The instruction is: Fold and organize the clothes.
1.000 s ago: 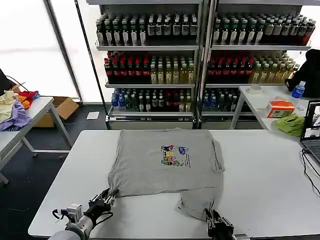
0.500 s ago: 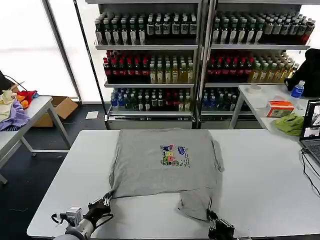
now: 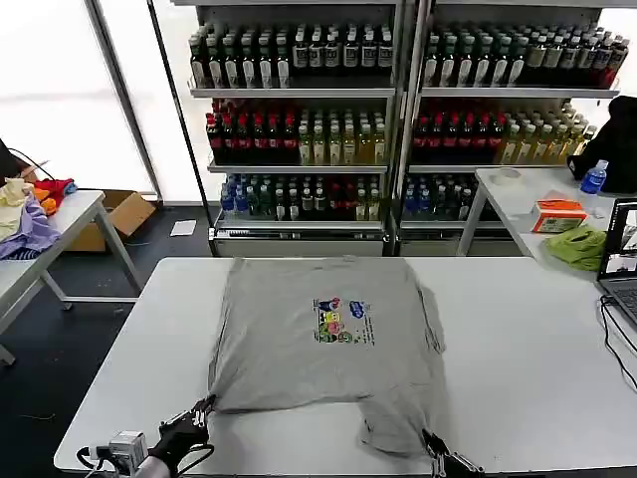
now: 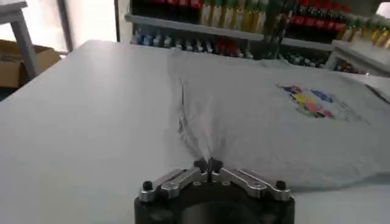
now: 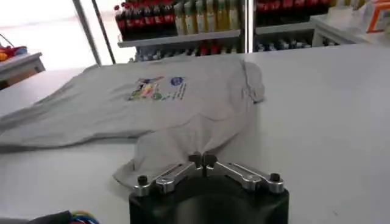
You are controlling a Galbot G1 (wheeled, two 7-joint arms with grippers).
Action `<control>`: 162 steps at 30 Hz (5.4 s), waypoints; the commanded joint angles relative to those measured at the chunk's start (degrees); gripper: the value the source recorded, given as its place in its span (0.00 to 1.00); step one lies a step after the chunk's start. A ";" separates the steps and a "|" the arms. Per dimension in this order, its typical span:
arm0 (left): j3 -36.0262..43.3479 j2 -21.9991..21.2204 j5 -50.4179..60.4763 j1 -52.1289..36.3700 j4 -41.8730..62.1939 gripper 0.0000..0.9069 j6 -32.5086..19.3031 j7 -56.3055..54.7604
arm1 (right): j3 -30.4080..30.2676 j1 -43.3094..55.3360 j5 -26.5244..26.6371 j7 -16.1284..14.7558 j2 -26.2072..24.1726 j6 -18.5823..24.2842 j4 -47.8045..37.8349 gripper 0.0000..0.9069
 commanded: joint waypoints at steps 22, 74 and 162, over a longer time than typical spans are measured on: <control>2.33 16.16 -16.49 -18.54 7.95 0.01 2.77 0.20 | 0.64 33.21 14.55 5.90 -5.83 1.74 -10.03 0.00; 6.13 7.66 -8.09 -21.93 19.81 1.00 0.98 2.24 | -5.77 36.35 1.97 8.64 -3.79 -8.09 -20.17 1.00; -0.55 16.83 -8.79 -29.96 22.31 1.00 2.60 14.28 | -10.76 70.65 12.62 -13.45 -16.91 -15.01 -38.85 1.00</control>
